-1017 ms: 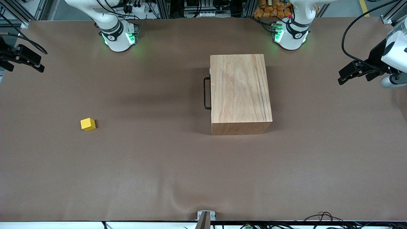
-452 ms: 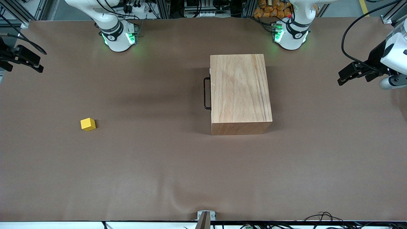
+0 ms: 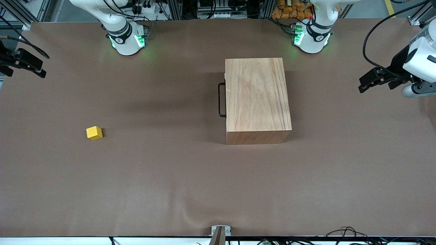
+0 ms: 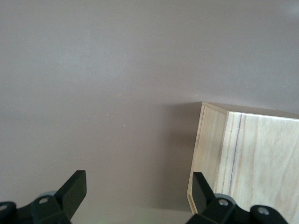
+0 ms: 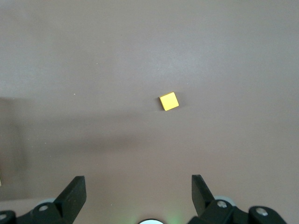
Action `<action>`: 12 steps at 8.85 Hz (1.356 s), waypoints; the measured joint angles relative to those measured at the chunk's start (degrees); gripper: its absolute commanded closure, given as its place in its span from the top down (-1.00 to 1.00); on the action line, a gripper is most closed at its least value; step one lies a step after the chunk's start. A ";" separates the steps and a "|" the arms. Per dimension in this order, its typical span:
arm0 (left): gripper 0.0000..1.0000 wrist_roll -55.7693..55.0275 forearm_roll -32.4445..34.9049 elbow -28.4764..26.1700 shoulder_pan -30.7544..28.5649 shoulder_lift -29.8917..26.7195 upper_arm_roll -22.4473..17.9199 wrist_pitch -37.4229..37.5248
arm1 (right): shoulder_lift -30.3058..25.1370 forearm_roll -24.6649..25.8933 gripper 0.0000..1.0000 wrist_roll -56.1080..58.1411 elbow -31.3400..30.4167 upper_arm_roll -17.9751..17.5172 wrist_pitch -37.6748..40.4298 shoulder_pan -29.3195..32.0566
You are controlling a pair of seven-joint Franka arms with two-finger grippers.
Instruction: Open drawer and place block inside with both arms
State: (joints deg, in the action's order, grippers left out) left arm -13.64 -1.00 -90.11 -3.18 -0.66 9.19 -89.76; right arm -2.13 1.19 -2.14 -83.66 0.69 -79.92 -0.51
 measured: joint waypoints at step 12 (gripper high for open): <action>1.00 -9.24 -0.10 8.70 9.96 6.83 1.81 3.62 | 0.07 0.00 1.00 0.00 -0.06 0.06 0.00 0.21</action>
State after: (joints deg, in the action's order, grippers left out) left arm -22.89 -1.11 -81.41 6.78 6.17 11.00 -86.14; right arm -2.07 1.19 -2.14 -83.72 0.75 -79.92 -0.30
